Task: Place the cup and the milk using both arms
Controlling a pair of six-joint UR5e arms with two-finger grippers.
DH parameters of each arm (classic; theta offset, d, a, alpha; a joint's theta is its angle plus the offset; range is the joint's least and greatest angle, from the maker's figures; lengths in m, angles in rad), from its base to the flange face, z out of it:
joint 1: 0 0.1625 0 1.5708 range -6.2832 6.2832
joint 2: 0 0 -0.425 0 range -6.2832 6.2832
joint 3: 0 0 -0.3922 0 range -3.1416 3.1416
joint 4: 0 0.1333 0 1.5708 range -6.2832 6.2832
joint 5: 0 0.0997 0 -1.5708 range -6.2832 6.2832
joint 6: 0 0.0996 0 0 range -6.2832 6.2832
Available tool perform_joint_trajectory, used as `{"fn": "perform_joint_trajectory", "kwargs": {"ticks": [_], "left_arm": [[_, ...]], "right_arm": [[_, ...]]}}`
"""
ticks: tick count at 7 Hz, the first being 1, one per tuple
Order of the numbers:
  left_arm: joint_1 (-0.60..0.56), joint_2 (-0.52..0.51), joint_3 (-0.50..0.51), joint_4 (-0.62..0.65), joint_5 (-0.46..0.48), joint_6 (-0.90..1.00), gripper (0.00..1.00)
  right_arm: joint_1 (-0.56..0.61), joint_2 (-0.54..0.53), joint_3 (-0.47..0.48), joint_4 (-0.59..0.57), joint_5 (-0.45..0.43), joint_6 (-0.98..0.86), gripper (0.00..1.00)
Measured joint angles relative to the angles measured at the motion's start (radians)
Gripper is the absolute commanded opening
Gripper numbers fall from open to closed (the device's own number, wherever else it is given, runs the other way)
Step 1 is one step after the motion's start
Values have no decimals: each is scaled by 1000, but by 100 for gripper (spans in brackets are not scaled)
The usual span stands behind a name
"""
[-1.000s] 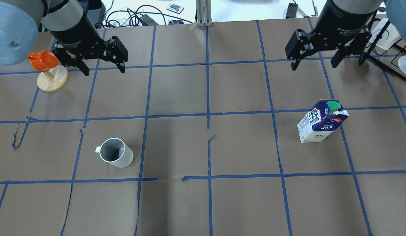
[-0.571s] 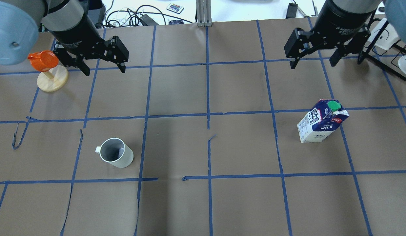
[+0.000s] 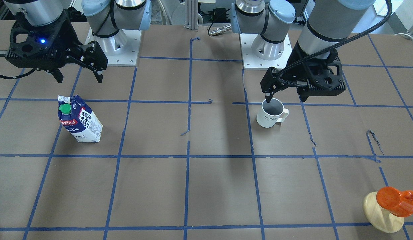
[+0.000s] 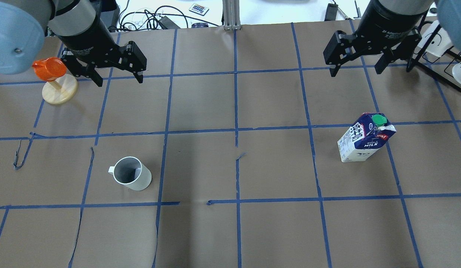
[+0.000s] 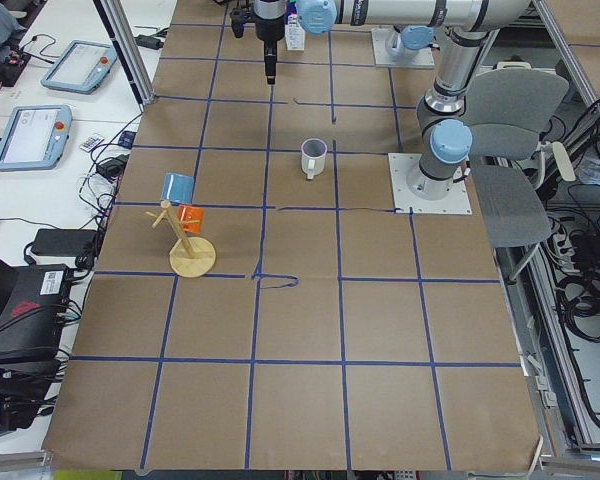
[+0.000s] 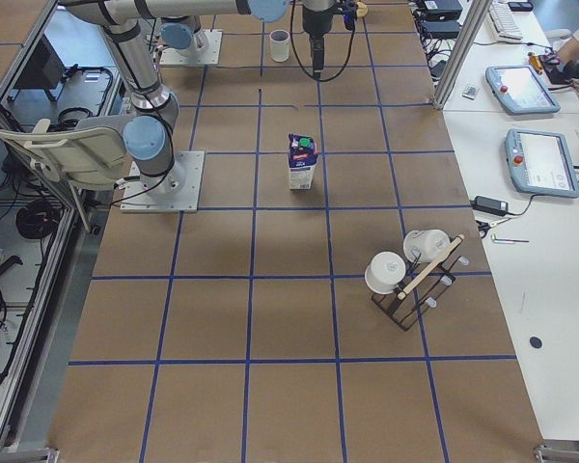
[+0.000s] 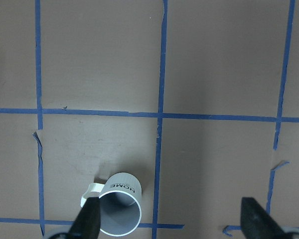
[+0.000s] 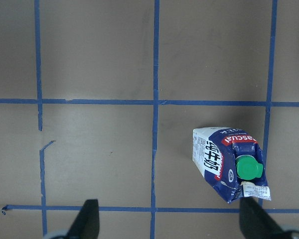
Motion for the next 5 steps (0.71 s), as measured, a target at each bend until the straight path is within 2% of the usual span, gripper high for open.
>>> {"fn": "perform_joint_trajectory", "kwargs": {"ticks": [5], "left_arm": [[1,2,-9,1,5,6,100]], "right_arm": [[1,7,15,-6,1,3,100]]}}
